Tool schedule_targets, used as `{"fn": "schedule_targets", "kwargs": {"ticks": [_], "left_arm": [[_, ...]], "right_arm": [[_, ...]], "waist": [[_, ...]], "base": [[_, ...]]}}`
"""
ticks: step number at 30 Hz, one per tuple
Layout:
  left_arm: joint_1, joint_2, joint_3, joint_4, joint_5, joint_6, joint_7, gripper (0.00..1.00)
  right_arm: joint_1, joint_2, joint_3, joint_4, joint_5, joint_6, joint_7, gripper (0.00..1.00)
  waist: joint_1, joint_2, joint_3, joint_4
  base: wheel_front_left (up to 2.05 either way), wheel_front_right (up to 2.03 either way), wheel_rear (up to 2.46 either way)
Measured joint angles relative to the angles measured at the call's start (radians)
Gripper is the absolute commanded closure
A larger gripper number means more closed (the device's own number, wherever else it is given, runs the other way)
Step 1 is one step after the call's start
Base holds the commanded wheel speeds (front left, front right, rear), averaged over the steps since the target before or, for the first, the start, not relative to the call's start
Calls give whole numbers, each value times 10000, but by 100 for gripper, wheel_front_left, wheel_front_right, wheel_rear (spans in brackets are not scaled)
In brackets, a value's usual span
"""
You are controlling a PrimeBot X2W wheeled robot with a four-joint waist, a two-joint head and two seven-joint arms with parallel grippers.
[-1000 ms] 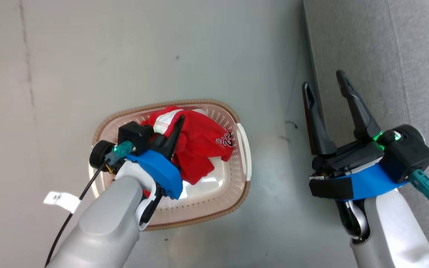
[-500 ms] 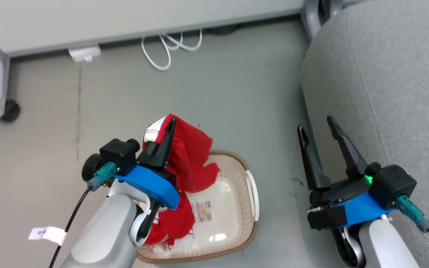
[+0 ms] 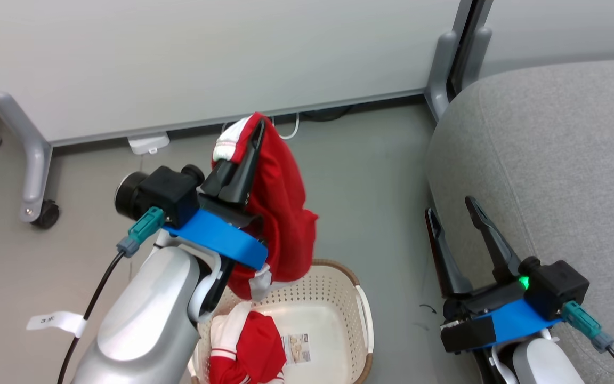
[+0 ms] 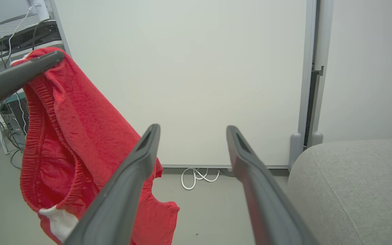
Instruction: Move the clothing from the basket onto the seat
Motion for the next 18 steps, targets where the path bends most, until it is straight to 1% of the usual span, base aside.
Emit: {"fn": "schedule_targets", "kwargs": {"ticks": [10,18], "left_arm": [[-755,-50,-522,-719,-27,0,0,100],[-902,-138,-853,-851,-111,0,0,100]], "right_arm": [[500,0,27,42,178,0,0,0],[717,-2,29,4,257,0,0,0]], "waist": [[1,0,-722,-56],[1,0,-1022,-71]], "base": [[0,0,0],[0,0,0]]}}
